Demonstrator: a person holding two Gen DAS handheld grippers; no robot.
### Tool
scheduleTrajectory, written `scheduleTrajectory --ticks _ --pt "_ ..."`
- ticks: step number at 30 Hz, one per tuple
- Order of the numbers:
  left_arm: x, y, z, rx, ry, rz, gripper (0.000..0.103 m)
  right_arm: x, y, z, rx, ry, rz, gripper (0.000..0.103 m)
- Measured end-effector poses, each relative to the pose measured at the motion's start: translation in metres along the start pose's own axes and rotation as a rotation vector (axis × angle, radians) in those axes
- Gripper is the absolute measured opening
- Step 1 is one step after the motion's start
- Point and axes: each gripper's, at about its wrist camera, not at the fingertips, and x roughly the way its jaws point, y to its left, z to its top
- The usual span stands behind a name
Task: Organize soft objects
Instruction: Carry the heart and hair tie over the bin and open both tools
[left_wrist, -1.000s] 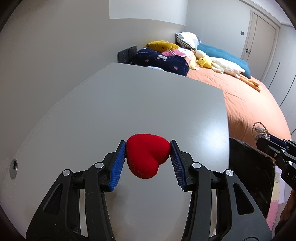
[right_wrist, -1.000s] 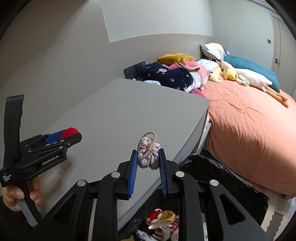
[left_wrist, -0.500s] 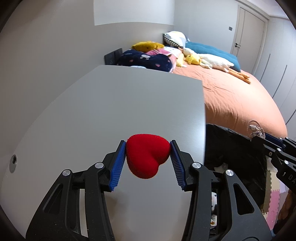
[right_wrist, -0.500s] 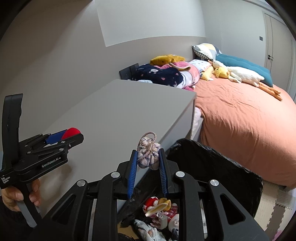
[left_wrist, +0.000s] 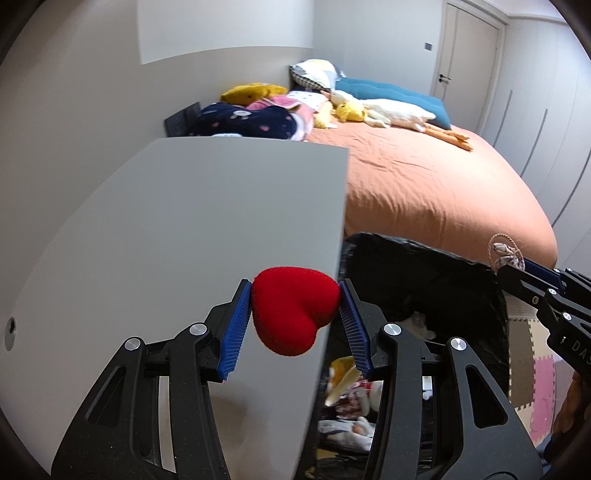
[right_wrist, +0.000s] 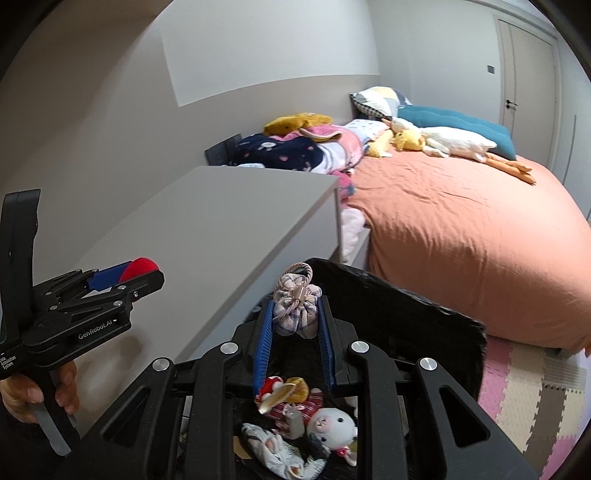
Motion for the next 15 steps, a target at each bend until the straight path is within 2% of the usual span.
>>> scheduleTrajectory --ticks 15 --pt "0.001 -0.07 0.003 0.117 0.001 -0.104 0.048 -0.032 -0.064 -0.011 0.093 -0.036 -0.108 0.025"
